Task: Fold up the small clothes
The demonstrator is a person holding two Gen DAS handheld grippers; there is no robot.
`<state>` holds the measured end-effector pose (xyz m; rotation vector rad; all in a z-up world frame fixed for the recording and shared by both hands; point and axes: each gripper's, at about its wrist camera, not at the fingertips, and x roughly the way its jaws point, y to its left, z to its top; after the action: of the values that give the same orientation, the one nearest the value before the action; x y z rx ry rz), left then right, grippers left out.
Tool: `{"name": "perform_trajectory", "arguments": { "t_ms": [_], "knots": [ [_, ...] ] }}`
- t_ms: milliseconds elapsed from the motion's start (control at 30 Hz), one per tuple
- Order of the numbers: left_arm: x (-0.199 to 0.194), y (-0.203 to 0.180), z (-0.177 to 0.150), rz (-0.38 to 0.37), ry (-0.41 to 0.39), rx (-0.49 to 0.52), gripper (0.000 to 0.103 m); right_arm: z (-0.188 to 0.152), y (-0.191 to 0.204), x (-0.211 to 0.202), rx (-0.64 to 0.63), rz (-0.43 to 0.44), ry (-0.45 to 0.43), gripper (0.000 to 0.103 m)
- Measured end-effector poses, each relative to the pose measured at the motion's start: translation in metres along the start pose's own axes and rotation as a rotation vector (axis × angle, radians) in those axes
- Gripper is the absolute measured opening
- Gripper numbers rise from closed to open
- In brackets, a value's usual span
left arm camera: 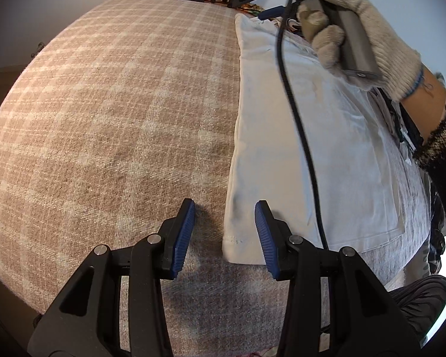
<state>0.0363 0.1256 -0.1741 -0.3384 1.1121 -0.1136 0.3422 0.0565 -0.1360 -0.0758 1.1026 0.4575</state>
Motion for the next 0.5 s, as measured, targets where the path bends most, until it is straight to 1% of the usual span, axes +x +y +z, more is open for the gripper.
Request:
{"name": "perform_trajectory", "arguments": {
  "t_ms": [33,67,100,133,167,233,267,367,433,500],
  "knots": [
    [0.001,0.000,0.001,0.002,-0.002,0.002,0.039,0.002,0.004,0.006,-0.013,-0.021,0.009,0.050],
    [0.002,0.000,0.002,0.010,-0.005,0.005,0.028,0.004,0.006,0.011,-0.020,-0.037,0.016,0.050],
    [0.002,0.001,0.003,0.014,-0.002,0.006,0.022,0.006,0.008,0.017,-0.027,-0.053,0.025,0.049],
    [0.003,0.002,0.004,0.013,0.002,0.001,0.012,0.007,0.008,0.023,-0.031,-0.063,0.029,0.048],
    [0.004,0.004,0.005,-0.001,0.009,-0.006,0.007,0.009,0.009,0.028,-0.032,-0.072,0.035,0.045],
    [0.007,0.007,0.008,-0.026,0.020,-0.024,0.004,0.010,0.008,0.038,-0.023,-0.083,0.052,0.043],
    [0.006,0.006,0.007,-0.027,0.019,-0.021,0.002,0.011,0.008,0.043,-0.019,-0.095,0.063,0.043],
    [0.005,0.007,0.008,-0.029,0.013,-0.017,0.001,0.012,0.007,0.053,-0.025,-0.130,0.080,0.042],
    [0.001,0.008,0.005,-0.026,0.003,-0.017,0.001,0.012,0.008,0.055,-0.042,-0.145,0.076,0.039],
    [-0.003,0.008,0.002,-0.022,-0.006,-0.015,0.001,0.013,0.011,0.055,-0.060,-0.172,0.075,0.027]
  ]
}}
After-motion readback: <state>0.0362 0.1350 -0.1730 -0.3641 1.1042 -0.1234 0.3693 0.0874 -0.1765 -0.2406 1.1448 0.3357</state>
